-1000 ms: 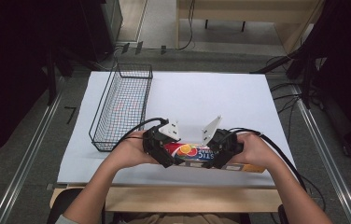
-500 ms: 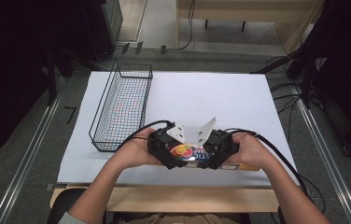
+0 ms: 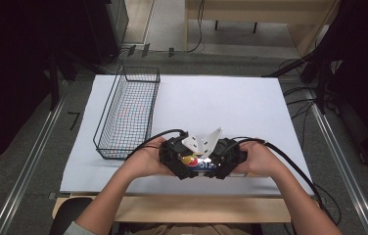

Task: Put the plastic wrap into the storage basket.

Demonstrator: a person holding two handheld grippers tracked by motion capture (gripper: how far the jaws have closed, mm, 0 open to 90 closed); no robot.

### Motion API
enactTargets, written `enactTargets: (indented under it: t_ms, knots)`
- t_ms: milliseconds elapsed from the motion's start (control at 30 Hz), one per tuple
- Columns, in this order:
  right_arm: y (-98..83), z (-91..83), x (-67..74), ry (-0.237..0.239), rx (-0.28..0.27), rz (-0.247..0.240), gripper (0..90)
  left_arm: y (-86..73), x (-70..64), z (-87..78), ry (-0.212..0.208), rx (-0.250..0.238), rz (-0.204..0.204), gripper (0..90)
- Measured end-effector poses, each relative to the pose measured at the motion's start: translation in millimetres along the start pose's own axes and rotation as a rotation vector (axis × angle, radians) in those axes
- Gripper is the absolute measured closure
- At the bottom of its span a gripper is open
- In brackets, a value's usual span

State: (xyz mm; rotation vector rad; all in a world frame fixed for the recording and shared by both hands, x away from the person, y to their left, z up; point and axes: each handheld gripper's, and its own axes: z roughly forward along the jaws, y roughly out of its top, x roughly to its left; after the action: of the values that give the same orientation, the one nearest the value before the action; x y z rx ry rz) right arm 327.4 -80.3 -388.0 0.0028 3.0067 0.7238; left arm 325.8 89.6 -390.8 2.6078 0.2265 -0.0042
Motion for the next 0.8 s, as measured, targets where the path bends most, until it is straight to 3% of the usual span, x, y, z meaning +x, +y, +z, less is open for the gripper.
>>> enactTargets:
  t_ms: [100, 267, 600, 800]
  knots:
    - [0.4, 2.3, 0.8, -0.008, 0.012, -0.006, 40.7, 0.4, -0.1, 5.1, -0.008, 0.019, -0.001, 28.5]
    - [-0.3, 2.7, 0.5, 0.005, 0.015, -0.012, 40.7, -1.3, -1.4, 4.0, -0.002, 0.011, 0.024, 35.0]
    - [-0.6, 1.3, -0.6, 0.044, 0.007, -0.011, 40.5, -0.1, -4.8, 0.6, -0.023, 0.003, 0.033, 39.1]
    - [-0.3, -2.2, 0.1, 0.038, -0.008, -0.006, 39.8, 1.7, -6.9, -3.8, 0.002, 0.004, 0.048, 39.6]
